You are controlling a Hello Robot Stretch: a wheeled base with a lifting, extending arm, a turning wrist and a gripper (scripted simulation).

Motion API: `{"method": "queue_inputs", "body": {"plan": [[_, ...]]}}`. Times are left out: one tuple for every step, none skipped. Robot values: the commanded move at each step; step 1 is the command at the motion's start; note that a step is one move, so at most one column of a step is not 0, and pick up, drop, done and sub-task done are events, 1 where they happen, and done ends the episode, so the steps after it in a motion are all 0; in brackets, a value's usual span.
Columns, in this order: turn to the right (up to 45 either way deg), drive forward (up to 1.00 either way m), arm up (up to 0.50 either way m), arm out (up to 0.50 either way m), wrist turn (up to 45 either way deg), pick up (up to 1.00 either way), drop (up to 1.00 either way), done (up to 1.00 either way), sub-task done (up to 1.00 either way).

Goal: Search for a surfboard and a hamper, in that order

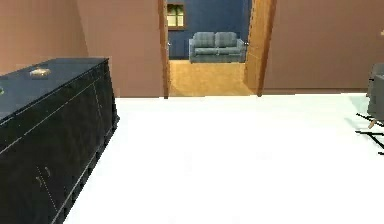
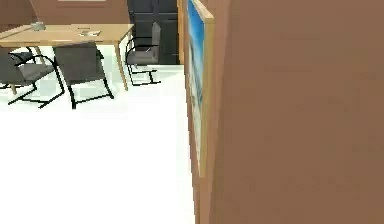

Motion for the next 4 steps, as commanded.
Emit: {"method": "queue_inputs", "body": {"plan": [[36.0,0.00,0.00,0.00,0.0,0.00,0.00,0.00,0.00],[0.0,1.00,0.00,0.00,0.0,0.00,0.00,0.00,0.00],[0.0,1.00,0.00,0.00,0.0,0.00,0.00,0.00,0.00],[0.0,1.00,0.00,0.00,0.0,0.00,0.00,0.00,0.00]]}}
